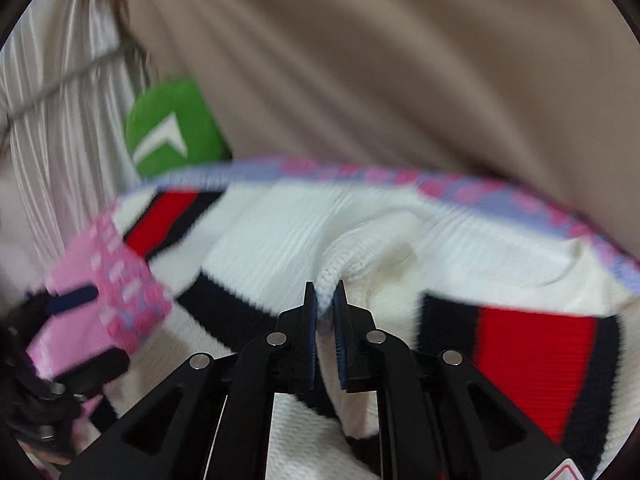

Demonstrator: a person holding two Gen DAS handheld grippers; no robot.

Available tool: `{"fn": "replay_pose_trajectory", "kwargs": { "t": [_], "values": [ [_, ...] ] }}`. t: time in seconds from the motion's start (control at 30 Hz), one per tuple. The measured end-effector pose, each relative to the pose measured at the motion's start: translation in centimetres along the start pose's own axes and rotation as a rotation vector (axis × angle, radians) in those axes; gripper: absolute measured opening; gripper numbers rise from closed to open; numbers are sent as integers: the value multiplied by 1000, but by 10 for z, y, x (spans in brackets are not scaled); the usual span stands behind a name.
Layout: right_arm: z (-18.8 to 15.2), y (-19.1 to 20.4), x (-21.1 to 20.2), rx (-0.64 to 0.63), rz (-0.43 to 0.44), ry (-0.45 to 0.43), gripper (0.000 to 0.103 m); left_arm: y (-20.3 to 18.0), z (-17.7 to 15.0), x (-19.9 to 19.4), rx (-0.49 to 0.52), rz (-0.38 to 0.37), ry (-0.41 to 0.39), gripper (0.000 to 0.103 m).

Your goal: Fold small clothes

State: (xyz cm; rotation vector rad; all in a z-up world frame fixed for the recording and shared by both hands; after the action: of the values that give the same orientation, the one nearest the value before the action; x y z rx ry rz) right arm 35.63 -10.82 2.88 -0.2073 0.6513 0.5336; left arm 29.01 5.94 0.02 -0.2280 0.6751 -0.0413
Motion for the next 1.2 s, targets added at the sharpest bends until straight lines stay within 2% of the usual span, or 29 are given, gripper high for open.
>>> {"fn": "replay_pose_trajectory", "kwargs": {
  "t": [0.07,0.13,0.2,0.23,0.27,0.3,0.43,0.5,0.57,0.63,0.67,0.7,0.73,0.77,0.8,0.83,0.87,1.0,1.07,1.1,1.13,1.2],
  "values": [
    [-11,11,16,-32,8,49,16,3,-1,12,-10,-26,41,98],
    [-16,10,1,-24,10,34,21,6,-1,24,-29,-50,84,98],
    [-21,1,-22,10,-7,-13,39,8,-1,35,-49,-76,123,98],
    [-25,-9,-40,31,-37,-47,44,8,0,41,-68,-106,146,98],
    [-31,-21,-59,53,-77,-73,54,7,1,45,-76,-130,163,98],
    [-37,-34,-76,82,-121,-96,58,6,1,49,-86,-143,178,98],
    [-80,-106,-131,225,-286,-106,63,-8,3,61,-72,-168,199,98],
    [-95,-142,-147,306,-341,-90,64,-15,2,74,-59,-148,229,98],
    [-113,-173,-149,391,-356,-63,64,-17,0,91,-76,-130,264,97],
    [-122,-190,-142,435,-344,-39,64,-19,-2,97,-86,-126,274,88],
    [-125,-196,-134,448,-335,-23,64,-21,-2,98,-76,-117,266,77],
    [-128,-199,-126,453,-334,-7,64,-24,0,98,-61,-111,254,59],
    [-126,-203,-119,452,-338,4,64,-26,1,98,-51,-114,247,47],
    [-127,-206,-112,450,-338,16,63,-27,4,100,-45,-116,248,20],
    [-127,-207,-105,446,-332,29,43,-29,6,100,-40,-129,253,9],
    [-128,-211,-104,440,-332,38,24,-30,12,97,-36,-137,239,9],
    [-124,-211,-105,438,-329,31,14,-32,19,92,-24,-141,210,8],
    [-103,-199,-161,443,-311,-246,13,-41,58,47,-10,-212,15,8],
    [-111,-205,-175,468,-346,-299,13,-41,66,35,-12,-228,-43,8],
    [-118,-212,-169,480,-362,-266,13,-41,63,41,-8,-227,-36,8],
    [-133,-224,-148,508,-361,-173,13,-43,56,52,-2,-217,-6,9],
    [-160,-237,-114,572,-337,-20,14,-43,29,96,25,-132,106,9]
  ]
}}
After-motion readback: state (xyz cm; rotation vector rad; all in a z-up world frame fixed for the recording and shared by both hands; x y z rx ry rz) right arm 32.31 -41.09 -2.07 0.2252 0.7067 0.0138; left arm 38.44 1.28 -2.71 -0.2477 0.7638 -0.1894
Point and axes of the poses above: each gripper's, at about its wrist camera, not at the fingertips, and x roughly the way its jaws point, y to its left, z to its top, the point moved 6 cm from there along x, roughly the way its jaws point, and after that the axes turned 12 degrees about -x, right-handed, at the moved point
